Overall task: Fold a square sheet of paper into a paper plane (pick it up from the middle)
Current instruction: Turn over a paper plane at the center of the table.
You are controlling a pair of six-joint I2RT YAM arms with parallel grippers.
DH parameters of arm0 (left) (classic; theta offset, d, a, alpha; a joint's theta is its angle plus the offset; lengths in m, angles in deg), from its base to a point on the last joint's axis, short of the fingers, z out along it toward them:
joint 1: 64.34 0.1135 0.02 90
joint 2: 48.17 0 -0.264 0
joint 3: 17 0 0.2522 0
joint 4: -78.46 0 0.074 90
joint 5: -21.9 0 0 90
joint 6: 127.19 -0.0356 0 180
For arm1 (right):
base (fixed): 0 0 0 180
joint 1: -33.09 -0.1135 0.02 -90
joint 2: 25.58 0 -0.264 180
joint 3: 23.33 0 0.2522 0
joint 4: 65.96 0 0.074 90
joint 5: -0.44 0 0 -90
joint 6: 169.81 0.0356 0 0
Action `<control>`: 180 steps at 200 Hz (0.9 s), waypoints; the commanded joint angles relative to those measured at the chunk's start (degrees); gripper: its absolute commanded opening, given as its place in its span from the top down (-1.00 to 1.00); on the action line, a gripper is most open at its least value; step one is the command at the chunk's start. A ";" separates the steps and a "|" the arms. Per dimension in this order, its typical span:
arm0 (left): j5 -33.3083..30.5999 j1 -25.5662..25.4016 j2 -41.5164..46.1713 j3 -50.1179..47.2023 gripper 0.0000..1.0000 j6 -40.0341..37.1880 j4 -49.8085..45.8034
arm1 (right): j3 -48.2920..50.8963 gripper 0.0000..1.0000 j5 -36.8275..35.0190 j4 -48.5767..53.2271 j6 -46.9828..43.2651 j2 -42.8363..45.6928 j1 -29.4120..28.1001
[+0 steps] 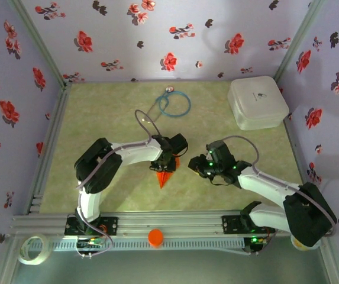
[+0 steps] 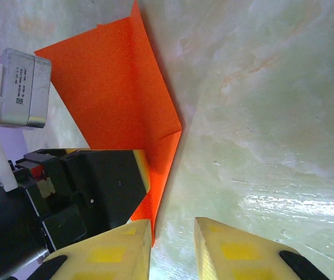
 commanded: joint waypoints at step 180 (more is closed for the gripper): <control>-7.51 -2.94 0.94 7.52 0.10 14.56 -6.69 | -1.92 0.37 0.73 12.45 -6.52 8.45 7.84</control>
